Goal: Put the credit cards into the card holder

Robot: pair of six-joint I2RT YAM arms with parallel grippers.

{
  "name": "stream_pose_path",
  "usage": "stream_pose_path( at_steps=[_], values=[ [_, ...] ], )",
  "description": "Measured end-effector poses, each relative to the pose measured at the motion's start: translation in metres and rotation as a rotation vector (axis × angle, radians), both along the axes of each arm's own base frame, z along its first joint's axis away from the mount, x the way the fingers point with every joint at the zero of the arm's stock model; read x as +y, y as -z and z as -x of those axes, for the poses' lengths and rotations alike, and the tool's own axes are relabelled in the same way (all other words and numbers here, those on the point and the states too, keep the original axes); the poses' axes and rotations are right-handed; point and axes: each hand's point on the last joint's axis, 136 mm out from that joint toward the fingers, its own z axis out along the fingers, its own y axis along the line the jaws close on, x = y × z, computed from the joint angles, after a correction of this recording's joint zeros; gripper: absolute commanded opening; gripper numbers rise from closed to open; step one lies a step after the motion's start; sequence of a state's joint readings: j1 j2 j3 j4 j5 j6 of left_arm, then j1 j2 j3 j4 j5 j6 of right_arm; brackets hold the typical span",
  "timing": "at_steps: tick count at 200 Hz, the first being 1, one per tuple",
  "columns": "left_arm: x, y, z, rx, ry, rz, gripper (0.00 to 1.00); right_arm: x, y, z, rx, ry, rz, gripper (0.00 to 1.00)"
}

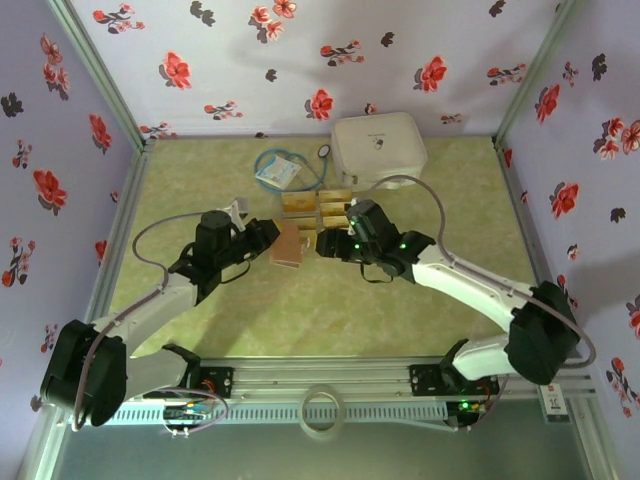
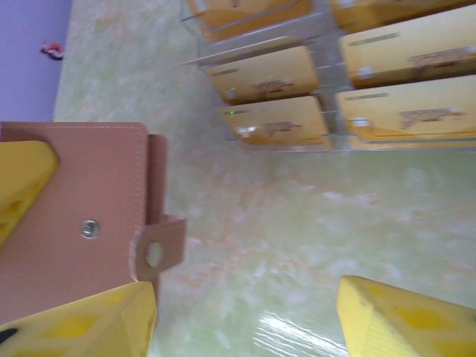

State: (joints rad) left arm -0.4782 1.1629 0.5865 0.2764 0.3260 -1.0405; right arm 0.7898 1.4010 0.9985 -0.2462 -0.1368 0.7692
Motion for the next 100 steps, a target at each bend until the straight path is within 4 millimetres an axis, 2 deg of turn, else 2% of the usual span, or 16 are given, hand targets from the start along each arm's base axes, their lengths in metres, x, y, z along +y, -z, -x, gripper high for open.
stream_pose_path(
  at_steps=[25,54,84,100],
  values=[
    [0.000,0.000,0.000,0.000,0.000,0.000,0.00,0.018,-0.002,-0.006,0.012,-0.029,-0.044,0.61],
    [-0.001,0.000,0.000,0.000,0.002,0.000,0.00,0.029,0.001,-0.011,0.031,-0.039,-0.069,0.52],
    [-0.001,0.000,0.000,0.000,0.002,0.000,0.00,0.036,0.005,-0.013,0.043,-0.049,-0.084,0.34],
    [-0.001,0.000,0.000,0.000,0.002,0.000,0.00,0.038,0.008,-0.013,0.056,-0.047,-0.091,0.16]
  ],
)
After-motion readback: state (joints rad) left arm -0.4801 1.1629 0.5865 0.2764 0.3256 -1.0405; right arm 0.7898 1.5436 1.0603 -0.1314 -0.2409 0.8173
